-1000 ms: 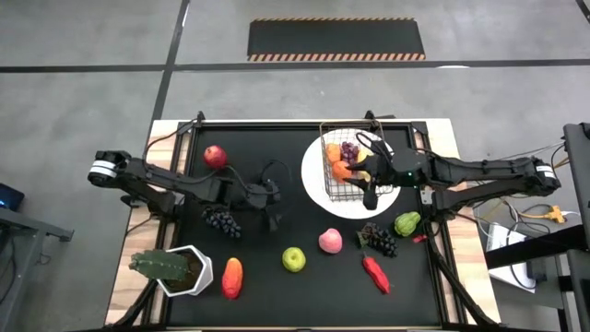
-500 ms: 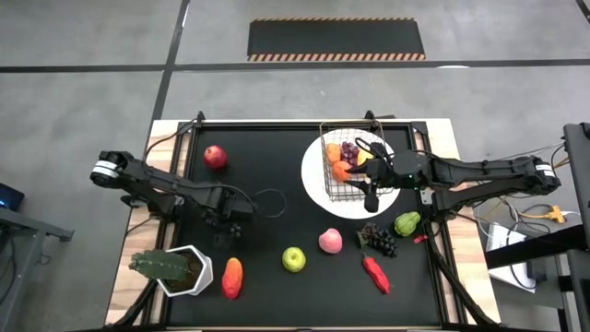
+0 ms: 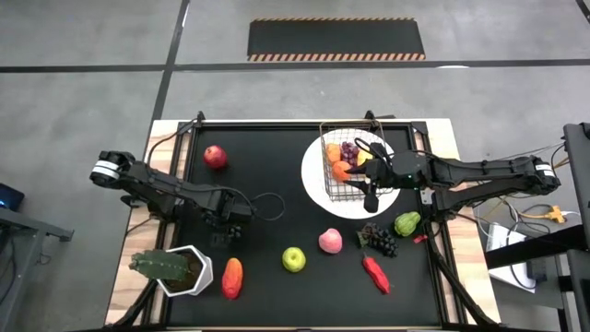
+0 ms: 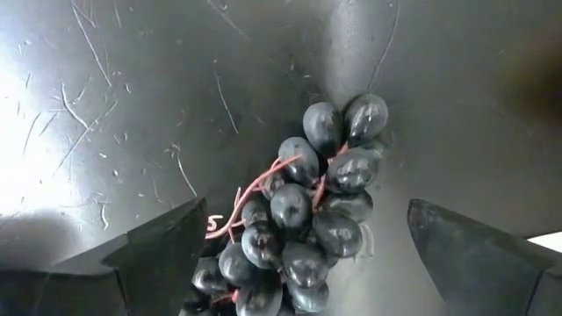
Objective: Build produce basket
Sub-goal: Put the black grapes into the wire basket
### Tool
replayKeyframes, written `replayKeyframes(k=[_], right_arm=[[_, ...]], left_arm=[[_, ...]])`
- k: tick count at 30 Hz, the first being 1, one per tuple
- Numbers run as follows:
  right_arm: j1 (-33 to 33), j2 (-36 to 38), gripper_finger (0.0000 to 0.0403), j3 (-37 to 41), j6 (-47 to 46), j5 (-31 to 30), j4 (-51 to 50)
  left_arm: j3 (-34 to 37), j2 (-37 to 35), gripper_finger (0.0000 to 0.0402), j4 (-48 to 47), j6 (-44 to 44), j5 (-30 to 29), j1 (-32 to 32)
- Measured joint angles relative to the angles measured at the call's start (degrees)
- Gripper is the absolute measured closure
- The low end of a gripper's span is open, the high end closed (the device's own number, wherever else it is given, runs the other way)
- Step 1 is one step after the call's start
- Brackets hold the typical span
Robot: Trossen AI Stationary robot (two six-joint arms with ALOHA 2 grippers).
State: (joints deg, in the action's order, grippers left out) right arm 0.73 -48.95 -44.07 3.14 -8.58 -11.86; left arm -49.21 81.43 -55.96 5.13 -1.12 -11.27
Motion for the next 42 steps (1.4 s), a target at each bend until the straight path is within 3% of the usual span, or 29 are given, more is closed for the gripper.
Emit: replayKeyframes(k=[23, 36, 42], right_arm=[[0.00, 0.00, 0.0289, 0.09, -0.09, -0.01, -1.35], [0.00, 0.00, 0.0292, 0.22, -0.09, -0.02, -1.33], [0.00, 0.00, 0.0295, 0.22, -0.09, -0.01, -1.33]], left_arm=[[0.11, 0.00, 0.0211, -0.11, -1.14, -0.11, 0.00], [-0.96, -0.02, 0.0390, -0.18, -1.27, -0.29, 0.00], [-4.51, -0.28, 0.0400, -0.21, -1.07, -1.72, 0.00]])
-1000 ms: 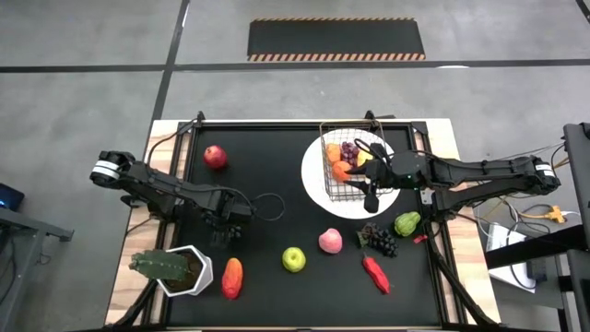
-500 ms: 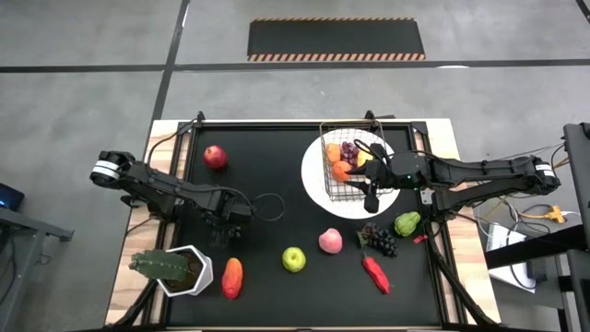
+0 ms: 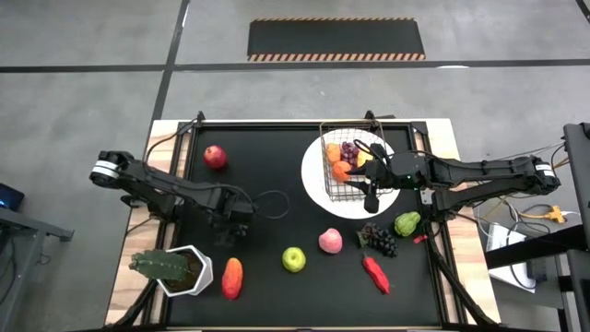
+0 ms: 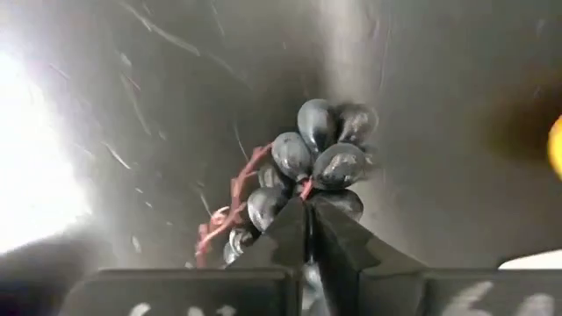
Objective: Build produce basket
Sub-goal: Put the black grapes into the wire basket
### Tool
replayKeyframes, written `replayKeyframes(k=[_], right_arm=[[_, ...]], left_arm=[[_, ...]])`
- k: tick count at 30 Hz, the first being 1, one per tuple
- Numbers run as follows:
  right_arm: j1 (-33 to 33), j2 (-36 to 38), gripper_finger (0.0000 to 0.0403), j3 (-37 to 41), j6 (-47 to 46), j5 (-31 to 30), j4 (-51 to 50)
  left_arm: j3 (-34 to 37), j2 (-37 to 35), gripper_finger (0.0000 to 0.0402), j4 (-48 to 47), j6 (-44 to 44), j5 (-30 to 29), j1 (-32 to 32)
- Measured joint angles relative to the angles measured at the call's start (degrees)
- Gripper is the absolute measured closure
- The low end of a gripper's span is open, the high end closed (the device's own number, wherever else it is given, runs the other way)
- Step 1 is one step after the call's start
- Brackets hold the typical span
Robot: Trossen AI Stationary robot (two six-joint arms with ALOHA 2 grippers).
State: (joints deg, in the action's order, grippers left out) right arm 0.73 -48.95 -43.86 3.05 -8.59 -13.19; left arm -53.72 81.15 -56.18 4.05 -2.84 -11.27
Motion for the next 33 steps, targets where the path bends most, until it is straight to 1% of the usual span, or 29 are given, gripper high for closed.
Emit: replayKeyframes(k=[5, 10, 14, 17, 23, 26, 29, 33], right_arm=[[0.00, 0.00, 0.0296, 0.00, 0.00, -0.01, 0.00], [0.00, -0.05, 0.0296, 0.02, -0.01, 0.00, 0.24], [0.01, -1.03, 0.0296, 0.02, -0.01, 0.01, 1.12], [0.00, -2.60, 0.0296, 0.02, 0.07, 0.03, 3.24], [0.02, -5.89, 0.0296, 0.07, 1.01, 0.10, 8.75], [0.02, -6.59, 0.0288, 0.09, 1.13, 3.41, 11.60], [0.00, -6.67, 0.0265, 0.09, 0.97, 6.04, 14.33], [0.02, -7.17, 0.0218, 0.07, 0.69, 6.09, 15.70]], left_arm=[[-4.19, -1.56, 0.0401, 0.13, -0.02, -3.63, 0.00], [-8.68, -4.05, 0.0401, 0.63, -0.39, -9.68, -0.01], [-11.18, -6.83, 0.0401, 4.82, -0.87, -16.92, -0.04], [-11.62, -9.44, 0.0401, 12.10, -3.96, -20.30, 0.01], [-11.58, -13.32, 0.0402, 28.13, -12.75, -20.64, 0.02], [-11.51, -13.50, 0.0402, 33.61, -16.01, -20.64, 0.02], [-11.46, -12.71, 0.0402, 38.51, -17.86, -20.66, 0.04], [-10.65, -10.33, 0.0402, 45.83, -19.36, -20.64, 0.04]])
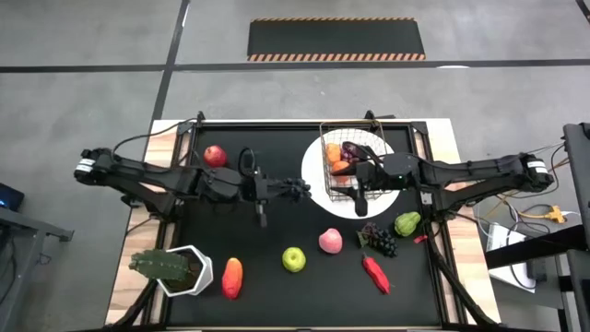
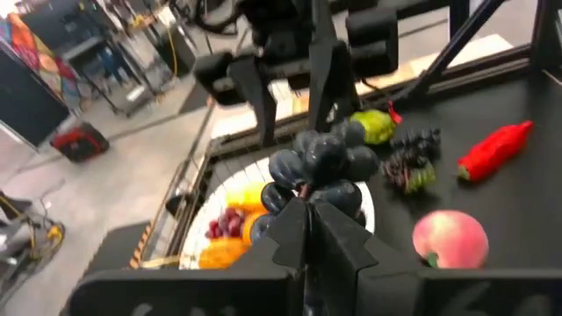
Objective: Build produce basket
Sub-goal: Put the black grapes into the wire basket
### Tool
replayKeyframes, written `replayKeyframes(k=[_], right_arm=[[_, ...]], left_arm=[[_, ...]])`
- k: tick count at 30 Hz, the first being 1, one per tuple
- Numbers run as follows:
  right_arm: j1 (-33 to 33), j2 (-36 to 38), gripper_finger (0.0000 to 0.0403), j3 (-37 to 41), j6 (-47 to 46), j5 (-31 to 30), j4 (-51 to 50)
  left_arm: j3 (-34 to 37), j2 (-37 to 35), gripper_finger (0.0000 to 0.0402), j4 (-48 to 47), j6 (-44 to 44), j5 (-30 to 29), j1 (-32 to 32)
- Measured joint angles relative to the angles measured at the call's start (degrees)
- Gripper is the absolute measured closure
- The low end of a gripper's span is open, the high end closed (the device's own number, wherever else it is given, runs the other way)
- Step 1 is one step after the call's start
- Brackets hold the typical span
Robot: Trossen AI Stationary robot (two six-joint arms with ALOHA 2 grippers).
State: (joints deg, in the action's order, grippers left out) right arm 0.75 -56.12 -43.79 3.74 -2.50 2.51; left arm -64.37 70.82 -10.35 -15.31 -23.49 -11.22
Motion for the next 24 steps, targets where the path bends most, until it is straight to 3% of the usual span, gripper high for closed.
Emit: replayKeyframes(k=[8, 24], right_arm=[[-0.01, -5.27, 0.0152, 0.00, -1.17, 7.12, 7.05], [0.02, -11.27, 0.0153, -0.03, -0.73, 5.73, 23.80]], left_arm=[[1.02, 3.40, 0.0401, 9.46, -4.69, -0.87, 0.65], [1.15, 9.17, 0.0401, 22.86, -8.20, -0.87, 1.90]])
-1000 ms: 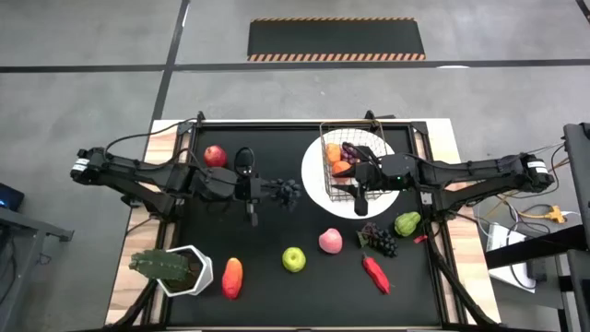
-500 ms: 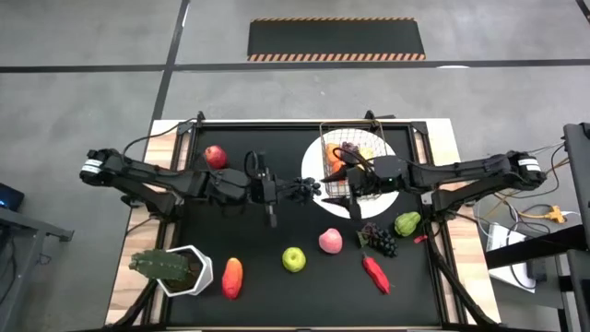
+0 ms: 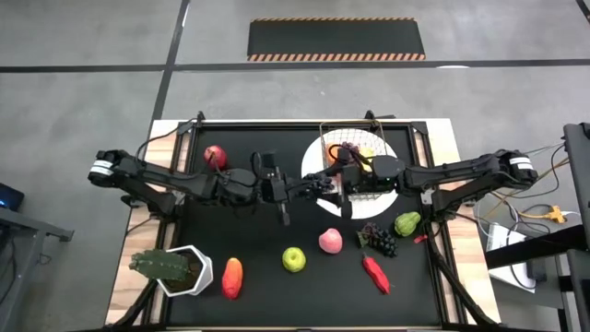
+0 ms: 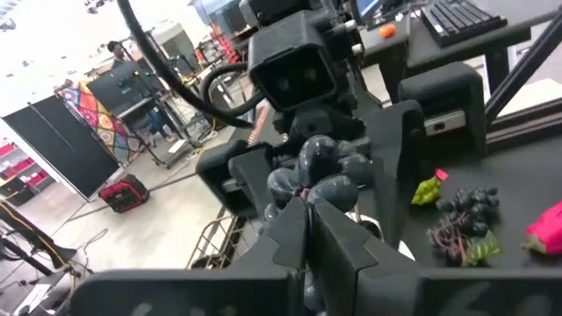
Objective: Build produce basket
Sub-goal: Put the black grapes into the wire basket
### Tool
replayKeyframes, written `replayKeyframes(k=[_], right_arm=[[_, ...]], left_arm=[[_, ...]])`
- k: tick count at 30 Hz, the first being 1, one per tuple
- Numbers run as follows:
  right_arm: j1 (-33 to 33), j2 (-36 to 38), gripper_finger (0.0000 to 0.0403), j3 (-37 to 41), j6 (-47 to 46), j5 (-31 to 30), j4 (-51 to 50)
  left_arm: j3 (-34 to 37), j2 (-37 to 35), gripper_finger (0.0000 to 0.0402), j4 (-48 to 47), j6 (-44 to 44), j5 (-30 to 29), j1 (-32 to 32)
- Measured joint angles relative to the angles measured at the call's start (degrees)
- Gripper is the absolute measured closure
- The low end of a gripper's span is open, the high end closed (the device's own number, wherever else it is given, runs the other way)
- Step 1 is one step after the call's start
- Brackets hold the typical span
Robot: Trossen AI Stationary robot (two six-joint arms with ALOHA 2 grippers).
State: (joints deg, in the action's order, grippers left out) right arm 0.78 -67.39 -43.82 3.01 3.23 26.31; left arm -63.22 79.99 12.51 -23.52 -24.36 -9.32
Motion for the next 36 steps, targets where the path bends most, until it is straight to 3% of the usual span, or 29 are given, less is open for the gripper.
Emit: replayKeyframes(k=[9, 22, 36], right_arm=[[0.00, -0.82, 0.0199, -0.02, 0.89, -2.34, 3.18], [0.00, -0.79, 0.0356, -0.02, 1.39, -2.32, 3.21], [0.00, -0.78, 0.0387, -0.02, 1.62, -2.27, 3.04]], left_arm=[[0.03, 0.41, 0.0401, 1.54, 0.21, 0.02, 0.00], [0.83, 0.44, 0.0397, 1.51, 0.21, 0.00, 0.00], [1.27, 0.44, 0.0252, 1.49, -2.37, 0.00, 0.00]])
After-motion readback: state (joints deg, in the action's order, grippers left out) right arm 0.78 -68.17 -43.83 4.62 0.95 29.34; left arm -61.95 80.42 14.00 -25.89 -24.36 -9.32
